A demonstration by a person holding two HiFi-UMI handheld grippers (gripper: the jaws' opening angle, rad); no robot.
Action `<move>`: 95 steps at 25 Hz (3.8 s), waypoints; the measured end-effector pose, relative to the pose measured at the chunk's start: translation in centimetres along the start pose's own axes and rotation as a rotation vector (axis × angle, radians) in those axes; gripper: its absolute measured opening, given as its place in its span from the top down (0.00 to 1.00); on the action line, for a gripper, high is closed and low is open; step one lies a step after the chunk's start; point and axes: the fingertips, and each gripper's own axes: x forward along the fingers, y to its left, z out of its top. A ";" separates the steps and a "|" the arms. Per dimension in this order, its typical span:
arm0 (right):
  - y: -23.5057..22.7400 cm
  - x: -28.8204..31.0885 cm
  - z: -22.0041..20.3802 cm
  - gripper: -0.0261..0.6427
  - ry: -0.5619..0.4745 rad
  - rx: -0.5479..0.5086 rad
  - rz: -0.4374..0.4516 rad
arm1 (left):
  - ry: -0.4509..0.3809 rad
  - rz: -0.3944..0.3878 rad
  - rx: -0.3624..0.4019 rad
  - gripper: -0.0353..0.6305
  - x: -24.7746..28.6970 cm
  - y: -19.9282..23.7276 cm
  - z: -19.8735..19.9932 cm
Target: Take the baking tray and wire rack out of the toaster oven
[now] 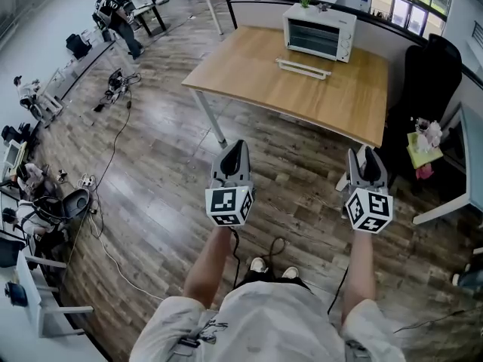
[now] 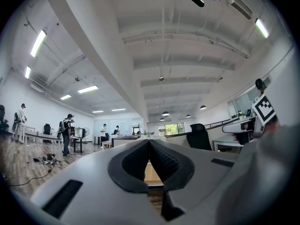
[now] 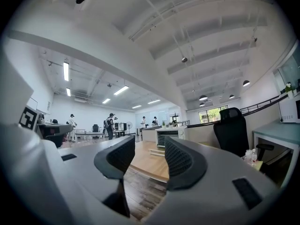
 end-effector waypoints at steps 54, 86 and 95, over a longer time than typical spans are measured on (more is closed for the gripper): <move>7.9 32.9 -3.7 0.64 0.087 -0.043 0.020 | -0.006 0.060 -0.018 0.92 24.0 23.4 -7.5; -11.3 56.2 -6.9 0.65 0.109 0.068 -0.095 | 0.056 -0.083 0.007 0.92 56.6 17.4 -12.5; -16.2 59.0 -6.6 0.65 0.082 0.133 -0.145 | 0.052 -0.126 0.020 0.92 62.8 15.3 -12.3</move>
